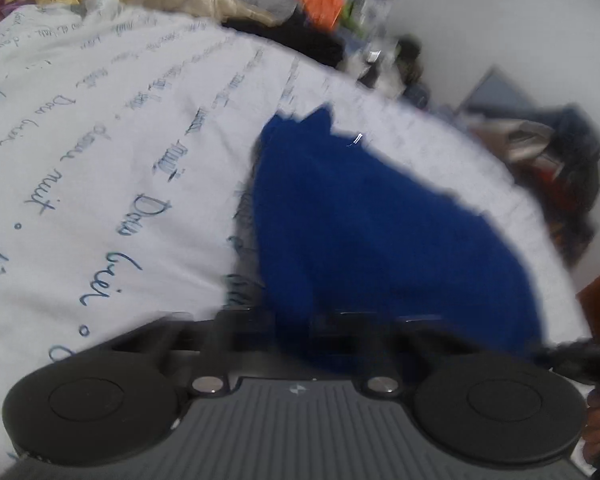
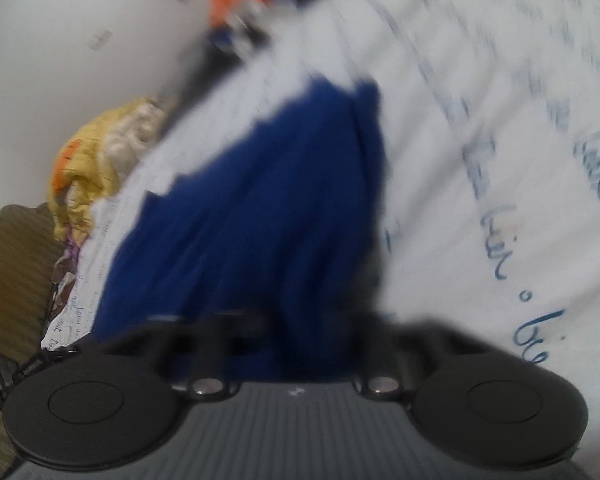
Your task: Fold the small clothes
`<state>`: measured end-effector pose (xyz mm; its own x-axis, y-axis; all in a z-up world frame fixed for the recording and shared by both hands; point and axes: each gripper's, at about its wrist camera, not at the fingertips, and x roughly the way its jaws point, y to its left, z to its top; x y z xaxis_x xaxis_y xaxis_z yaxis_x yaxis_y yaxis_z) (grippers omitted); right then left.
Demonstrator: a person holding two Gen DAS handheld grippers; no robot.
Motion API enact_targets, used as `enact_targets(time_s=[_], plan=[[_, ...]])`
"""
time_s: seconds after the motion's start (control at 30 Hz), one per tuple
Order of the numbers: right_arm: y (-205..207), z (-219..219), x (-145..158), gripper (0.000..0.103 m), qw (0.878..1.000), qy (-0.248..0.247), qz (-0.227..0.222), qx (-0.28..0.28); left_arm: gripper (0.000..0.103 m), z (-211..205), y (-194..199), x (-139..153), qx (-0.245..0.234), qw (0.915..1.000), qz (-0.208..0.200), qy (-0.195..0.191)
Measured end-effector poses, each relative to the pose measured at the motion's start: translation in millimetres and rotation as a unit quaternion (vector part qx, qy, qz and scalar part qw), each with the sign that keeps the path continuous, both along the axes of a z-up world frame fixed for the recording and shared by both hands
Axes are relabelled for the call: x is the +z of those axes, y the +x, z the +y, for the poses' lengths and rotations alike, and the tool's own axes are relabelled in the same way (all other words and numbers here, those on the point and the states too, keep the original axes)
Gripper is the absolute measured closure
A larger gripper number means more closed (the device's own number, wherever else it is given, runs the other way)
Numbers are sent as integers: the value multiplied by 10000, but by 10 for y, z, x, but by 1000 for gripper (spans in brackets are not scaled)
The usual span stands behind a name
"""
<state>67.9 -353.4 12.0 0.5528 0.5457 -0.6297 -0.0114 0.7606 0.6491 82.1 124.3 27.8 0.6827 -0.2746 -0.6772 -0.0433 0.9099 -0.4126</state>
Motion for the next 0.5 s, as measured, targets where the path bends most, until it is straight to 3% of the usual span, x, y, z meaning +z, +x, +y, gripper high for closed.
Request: enact_targets(time_s=[0.07, 0.2, 0.37, 0.5], plan=[[-15, 35, 60, 96, 9999, -89, 2, 124, 90, 55, 13, 64, 24, 9998, 83, -150], [-249, -81, 454, 97, 9986, -9, -455, 263, 90, 160, -276, 441, -242, 9983, -348, -407], [-955, -258, 713, 97, 9966, 45, -588, 574, 90, 302, -951, 629, -638, 9951, -166, -742], [-1610, -324, 532, 96, 9966, 170, -251, 766, 87, 338, -1505, 300, -769, 9965, 261, -187]])
